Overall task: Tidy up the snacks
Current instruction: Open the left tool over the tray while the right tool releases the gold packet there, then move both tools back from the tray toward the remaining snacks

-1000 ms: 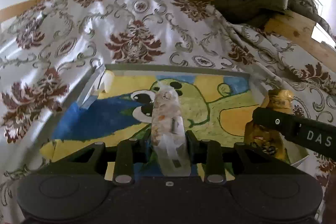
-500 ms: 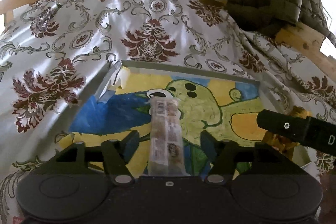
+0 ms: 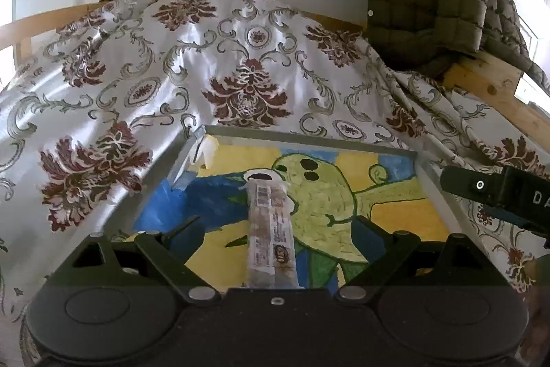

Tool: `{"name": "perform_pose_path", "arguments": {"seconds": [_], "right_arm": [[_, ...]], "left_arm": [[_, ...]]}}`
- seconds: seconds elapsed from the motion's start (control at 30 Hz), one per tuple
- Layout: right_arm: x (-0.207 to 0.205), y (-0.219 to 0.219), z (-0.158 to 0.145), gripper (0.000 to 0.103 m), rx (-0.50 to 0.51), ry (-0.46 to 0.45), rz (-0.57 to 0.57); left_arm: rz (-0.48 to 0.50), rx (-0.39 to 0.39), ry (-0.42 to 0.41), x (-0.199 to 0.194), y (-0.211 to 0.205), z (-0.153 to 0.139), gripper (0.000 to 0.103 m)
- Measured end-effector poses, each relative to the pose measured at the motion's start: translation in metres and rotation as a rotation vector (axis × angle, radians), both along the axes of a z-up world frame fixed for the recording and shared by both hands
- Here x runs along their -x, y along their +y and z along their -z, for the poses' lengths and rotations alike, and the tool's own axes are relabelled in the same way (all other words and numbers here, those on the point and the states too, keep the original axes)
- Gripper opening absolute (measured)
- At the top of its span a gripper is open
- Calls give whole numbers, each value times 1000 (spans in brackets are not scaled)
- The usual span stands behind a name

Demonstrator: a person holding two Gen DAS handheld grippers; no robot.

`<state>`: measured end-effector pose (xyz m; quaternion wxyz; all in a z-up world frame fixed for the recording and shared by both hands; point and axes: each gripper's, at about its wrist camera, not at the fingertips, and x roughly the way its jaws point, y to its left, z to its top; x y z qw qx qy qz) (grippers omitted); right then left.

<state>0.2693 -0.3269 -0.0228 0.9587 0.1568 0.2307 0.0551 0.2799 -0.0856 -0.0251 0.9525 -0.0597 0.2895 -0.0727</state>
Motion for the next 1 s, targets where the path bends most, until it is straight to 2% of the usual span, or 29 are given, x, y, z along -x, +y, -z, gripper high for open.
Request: {"name": "perform_pose_path", "arguments": {"seconds": [0.13, 0.27, 0.53, 0.83, 1.0], "right_arm": [[4, -3, -5, 99, 8, -12, 6], [17, 2, -13, 102, 57, -39, -1], [69, 24, -33, 103, 179, -92, -33], [146, 38, -35, 103, 260, -98, -41], [183, 40, -36, 103, 253, -79, -13]], "left_arm": [[-8, 4, -10, 8, 4, -5, 94], [-40, 13, -43, 23, 10, -15, 102], [-75, 38, -105, 70, 26, -44, 102], [-77, -10, -136, 147, 52, -62, 102], [-68, -42, -127, 184, 64, -63, 102]]}}
